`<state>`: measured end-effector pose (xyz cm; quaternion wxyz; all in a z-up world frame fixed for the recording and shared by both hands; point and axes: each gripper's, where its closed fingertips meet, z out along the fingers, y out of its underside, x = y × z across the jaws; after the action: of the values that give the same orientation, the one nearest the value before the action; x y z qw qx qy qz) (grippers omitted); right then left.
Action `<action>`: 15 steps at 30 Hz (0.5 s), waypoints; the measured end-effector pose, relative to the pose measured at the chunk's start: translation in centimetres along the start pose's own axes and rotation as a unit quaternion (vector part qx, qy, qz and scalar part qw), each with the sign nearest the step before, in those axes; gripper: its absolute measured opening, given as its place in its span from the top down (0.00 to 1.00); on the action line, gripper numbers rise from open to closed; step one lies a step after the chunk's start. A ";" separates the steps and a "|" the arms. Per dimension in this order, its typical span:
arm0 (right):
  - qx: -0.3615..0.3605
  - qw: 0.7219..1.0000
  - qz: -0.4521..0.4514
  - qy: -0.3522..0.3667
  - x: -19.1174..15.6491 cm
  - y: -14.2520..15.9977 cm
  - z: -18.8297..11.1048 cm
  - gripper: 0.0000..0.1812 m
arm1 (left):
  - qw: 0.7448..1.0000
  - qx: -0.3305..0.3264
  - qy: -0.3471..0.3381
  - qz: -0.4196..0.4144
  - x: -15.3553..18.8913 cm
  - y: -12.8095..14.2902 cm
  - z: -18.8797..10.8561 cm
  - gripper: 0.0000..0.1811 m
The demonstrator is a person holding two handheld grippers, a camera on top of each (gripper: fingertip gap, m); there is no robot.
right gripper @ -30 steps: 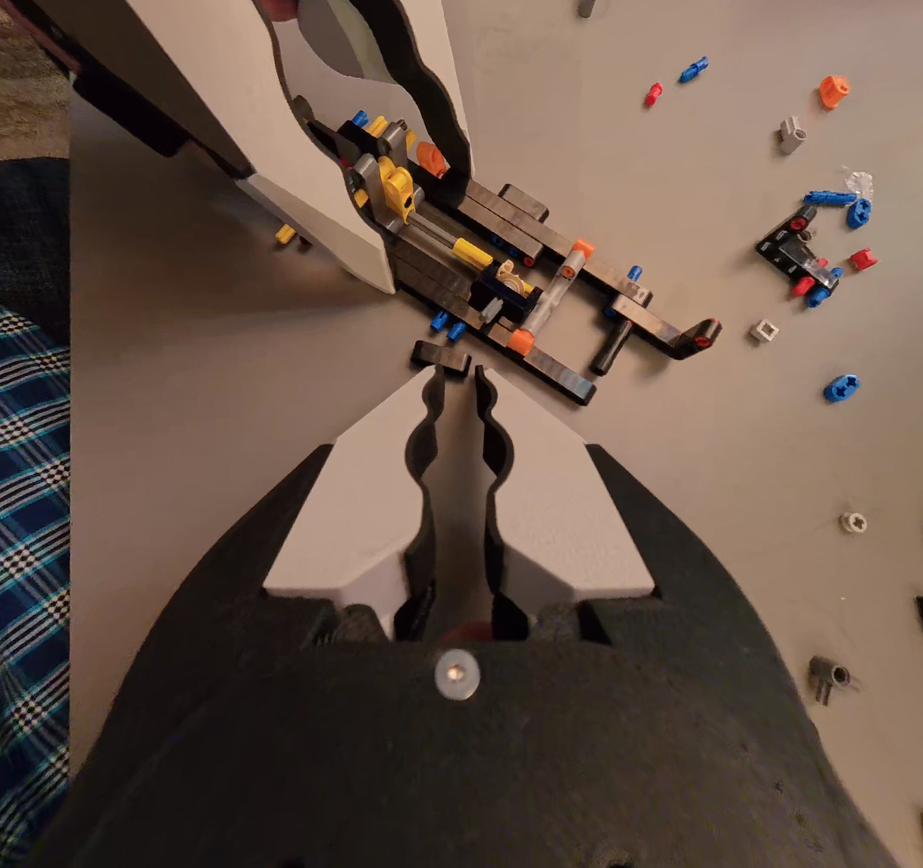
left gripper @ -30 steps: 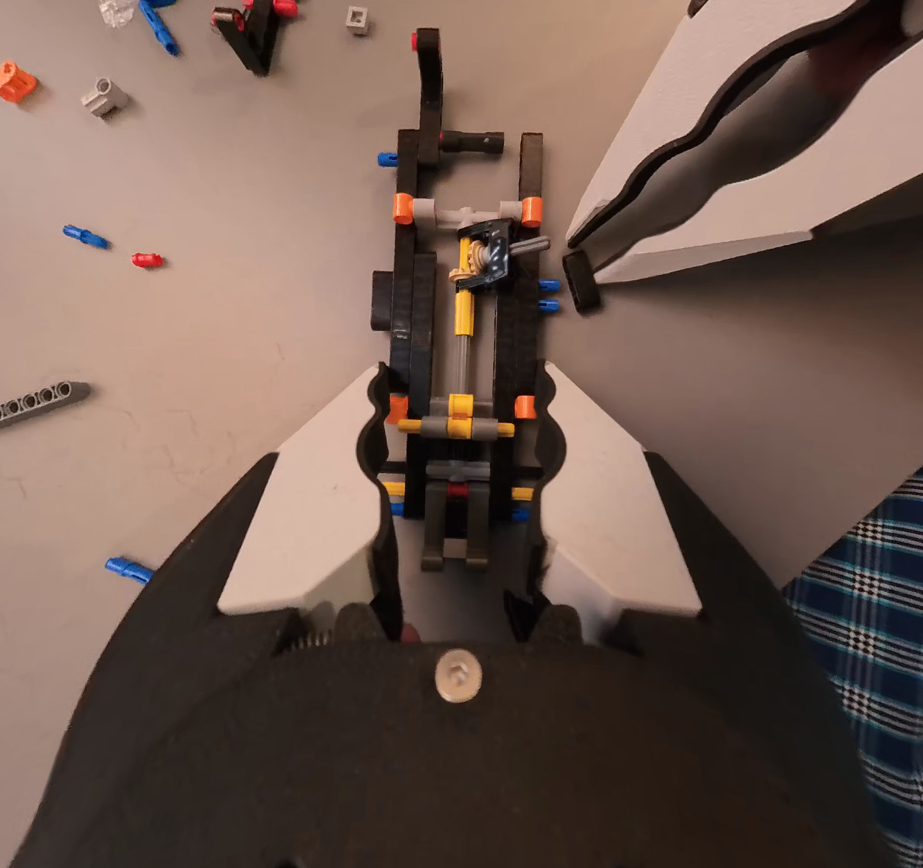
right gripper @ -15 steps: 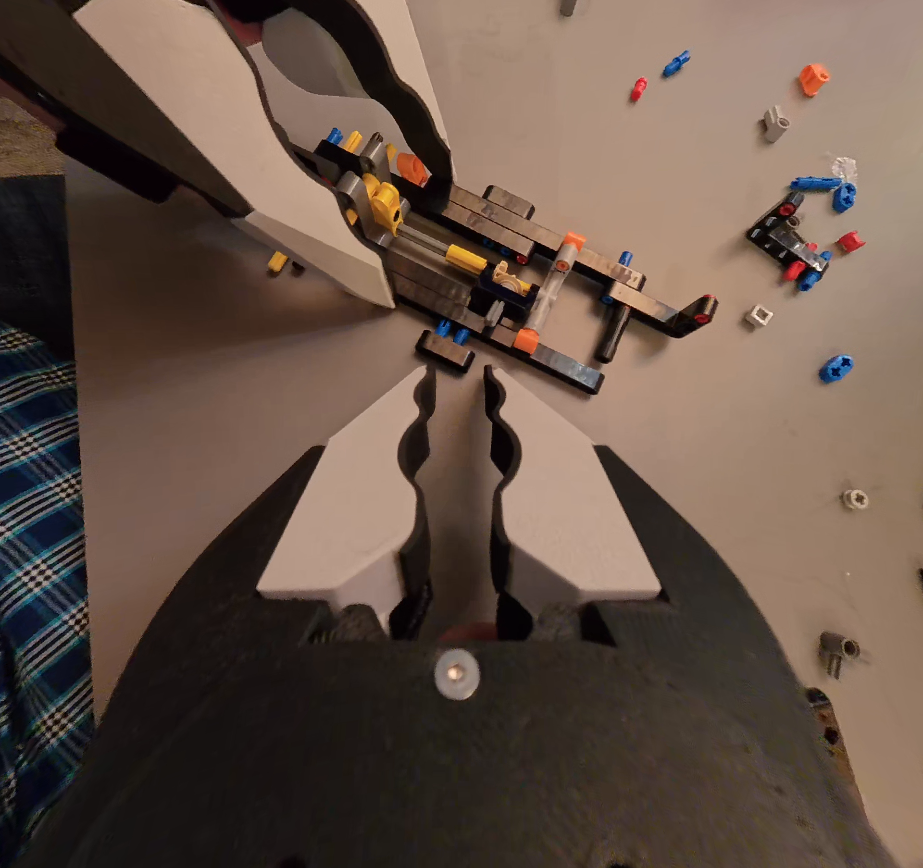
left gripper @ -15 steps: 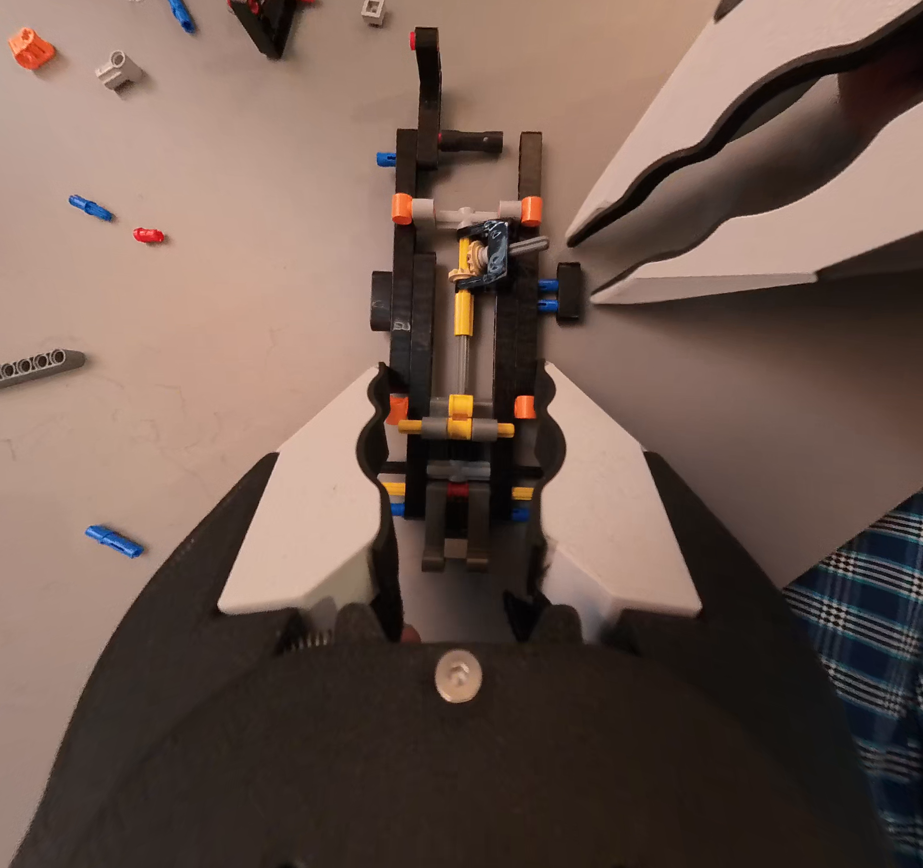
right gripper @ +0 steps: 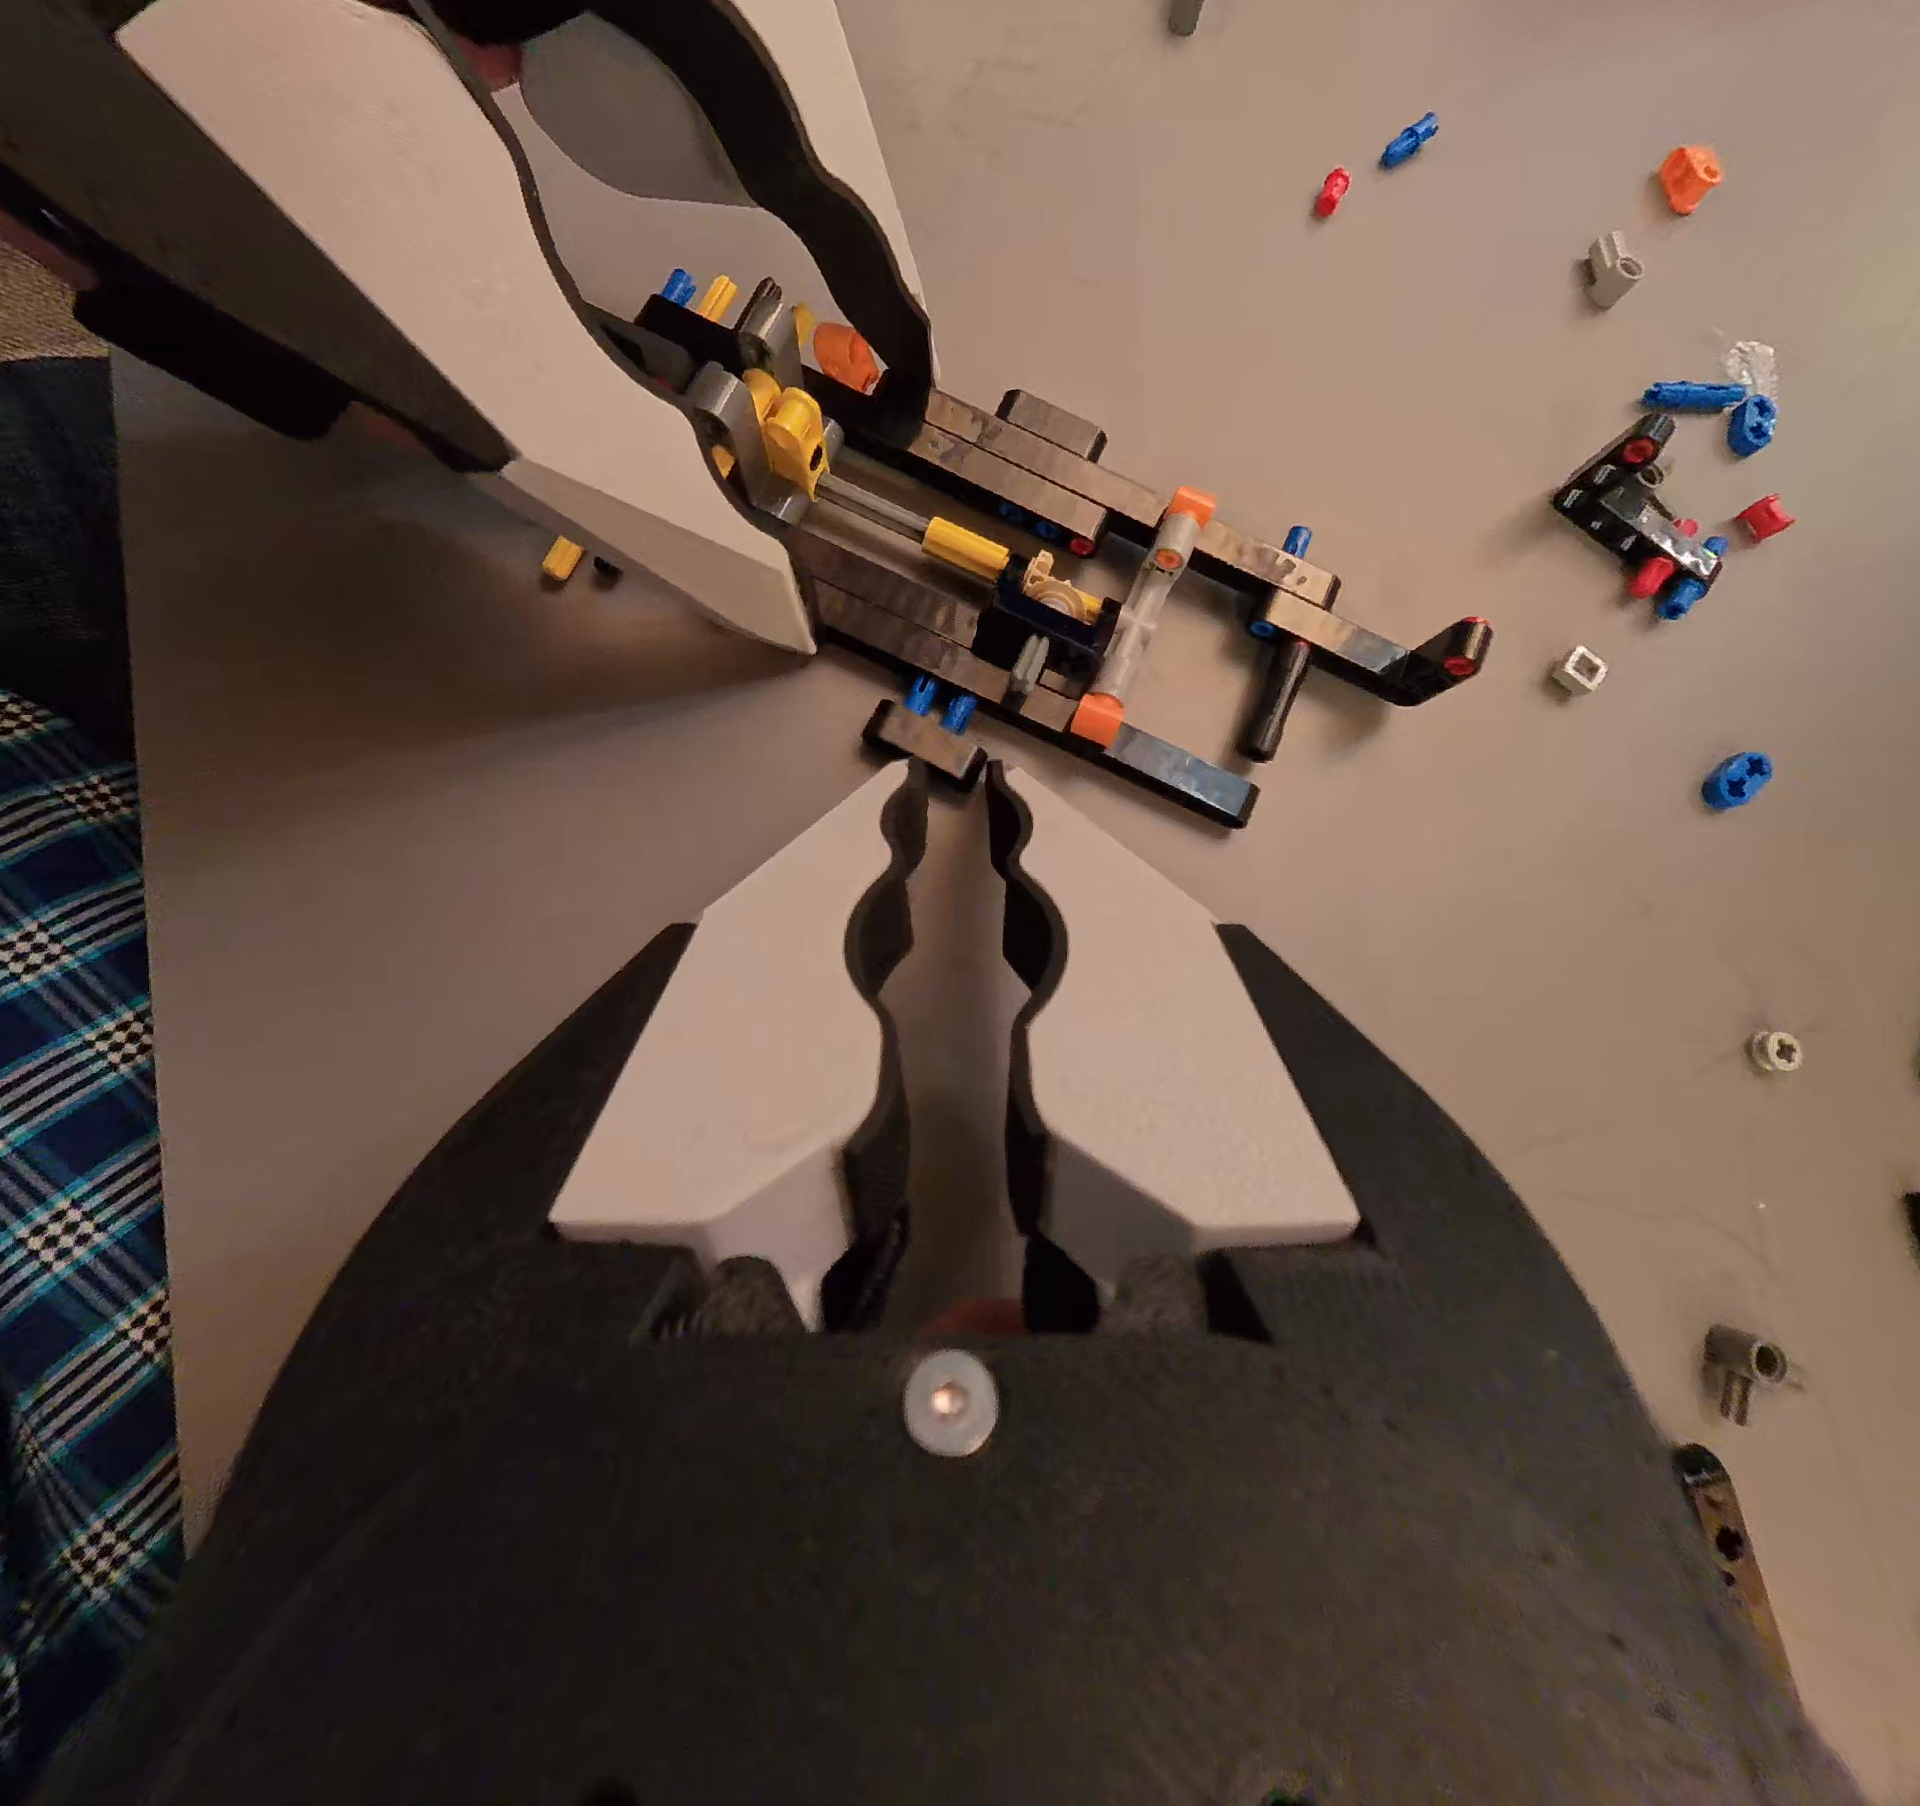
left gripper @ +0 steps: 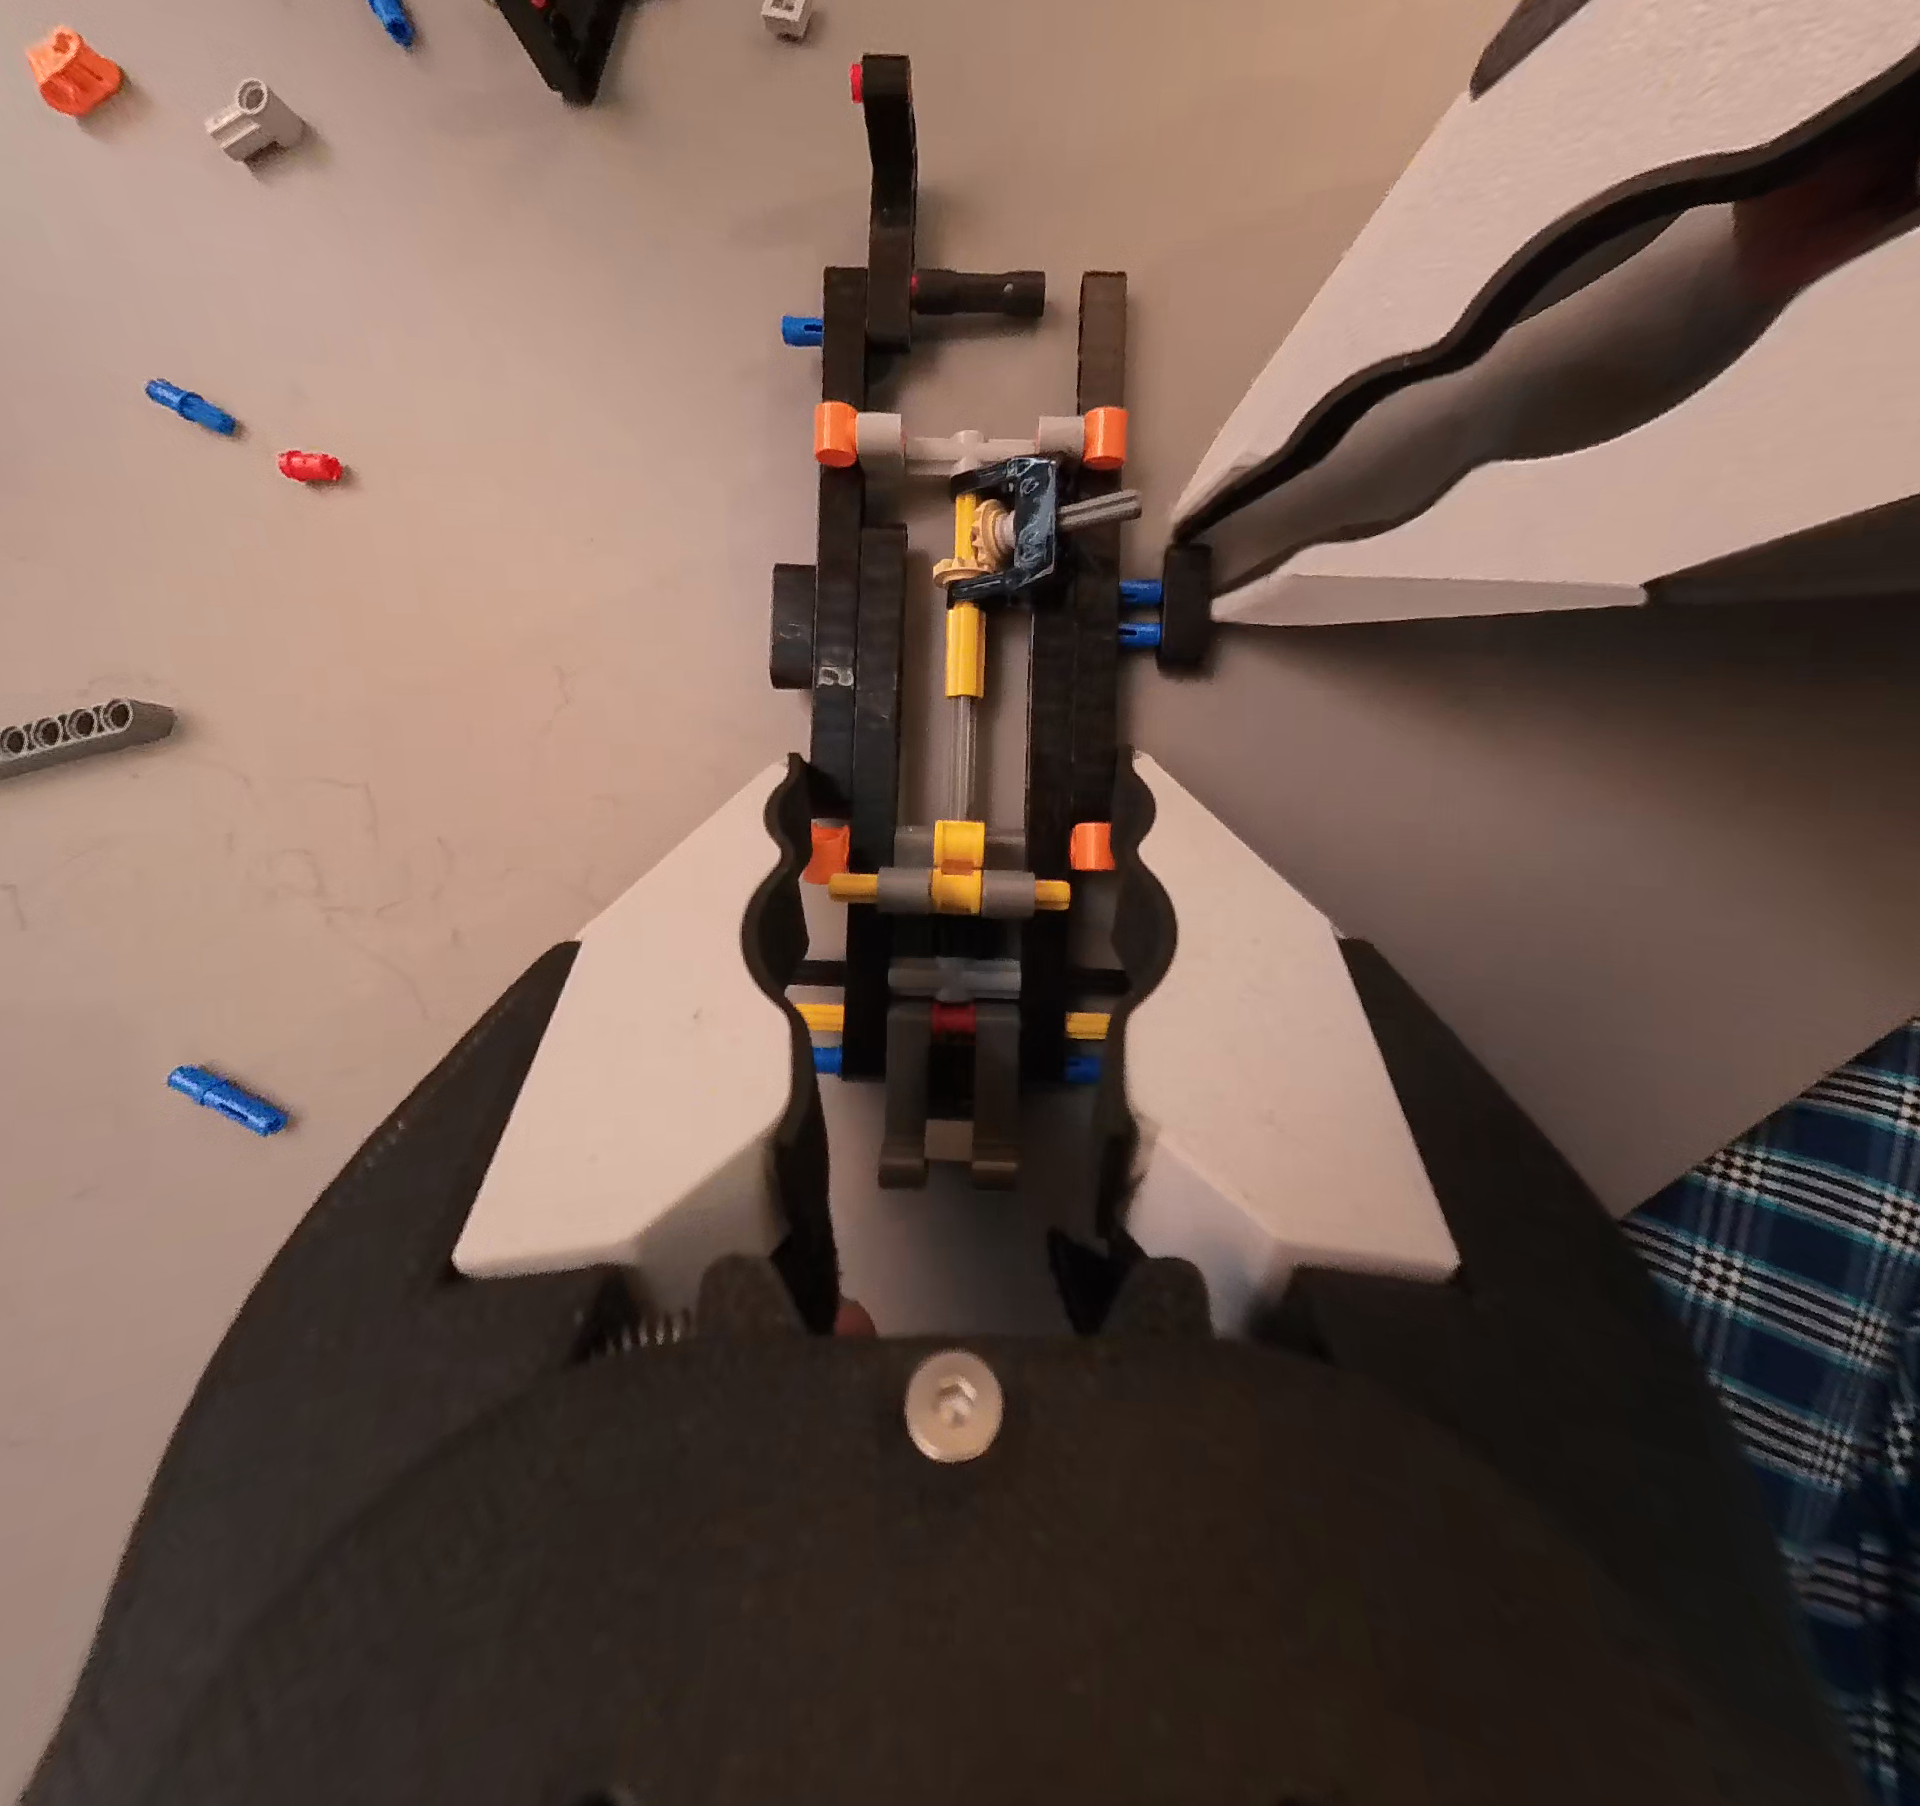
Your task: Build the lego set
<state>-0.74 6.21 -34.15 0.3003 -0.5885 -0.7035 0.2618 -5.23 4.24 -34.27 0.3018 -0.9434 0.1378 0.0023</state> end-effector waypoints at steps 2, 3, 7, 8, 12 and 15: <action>0.000 1.000 0.000 0.000 0.0 0.0 0.0 0.95 | 1.000 0.001 0.001 0.002 0.0 0.0 0.0 0.69; 0.000 1.000 0.003 0.000 0.1 0.0 0.0 0.95 | 1.000 0.001 0.001 0.002 0.0 0.0 0.0 0.69; 0.000 1.000 0.005 -0.003 0.1 0.0 0.0 0.95 | 1.000 0.003 0.002 0.000 0.0 0.1 -0.1 0.69; 0.000 1.000 0.005 -0.003 0.1 0.0 0.0 0.95 | 1.000 0.002 0.000 0.000 0.0 0.1 -0.1 0.69; 0.001 1.000 0.001 0.001 0.0 0.0 0.0 0.94 | 1.000 0.003 -0.004 -0.003 0.0 0.1 -0.1 0.69; 0.005 1.000 0.004 0.000 0.0 -0.1 -0.2 0.93 | 1.000 0.004 -0.007 -0.006 -0.1 0.2 -0.1 0.69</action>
<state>-0.64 6.24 -33.97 0.3023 -0.5903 -0.6996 0.2661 -5.40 4.02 -34.25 0.3062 -0.9430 0.1302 0.0062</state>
